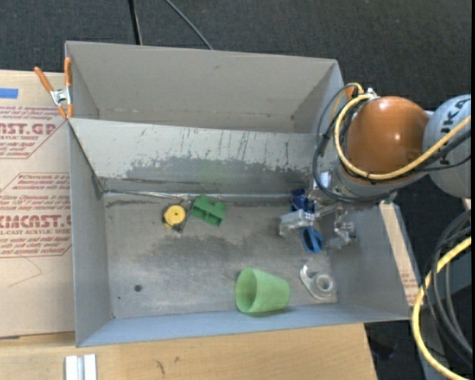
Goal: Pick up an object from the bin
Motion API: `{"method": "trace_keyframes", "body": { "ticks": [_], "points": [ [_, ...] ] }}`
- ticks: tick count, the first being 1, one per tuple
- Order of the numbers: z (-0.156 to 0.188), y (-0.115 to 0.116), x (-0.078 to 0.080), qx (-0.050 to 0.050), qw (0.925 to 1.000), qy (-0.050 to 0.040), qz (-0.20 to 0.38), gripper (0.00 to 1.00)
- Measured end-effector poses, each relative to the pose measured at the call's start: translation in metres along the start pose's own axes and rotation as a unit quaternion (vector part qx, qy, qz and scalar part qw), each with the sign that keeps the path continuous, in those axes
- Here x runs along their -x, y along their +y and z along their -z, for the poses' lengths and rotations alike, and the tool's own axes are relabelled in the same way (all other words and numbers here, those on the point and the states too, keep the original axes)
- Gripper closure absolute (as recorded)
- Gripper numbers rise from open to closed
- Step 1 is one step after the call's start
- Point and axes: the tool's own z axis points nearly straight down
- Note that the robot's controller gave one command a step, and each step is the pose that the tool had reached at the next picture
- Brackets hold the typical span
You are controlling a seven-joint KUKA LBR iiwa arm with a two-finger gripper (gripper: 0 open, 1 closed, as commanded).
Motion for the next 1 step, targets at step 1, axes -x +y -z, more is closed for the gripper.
{"method": "trace_keyframes", "body": {
  "ticks": [1],
  "points": [
    [0.0002, -0.0015, -0.0081, -0.002, 1.0, 0.0061, -0.001, 1.0]
  ]
}}
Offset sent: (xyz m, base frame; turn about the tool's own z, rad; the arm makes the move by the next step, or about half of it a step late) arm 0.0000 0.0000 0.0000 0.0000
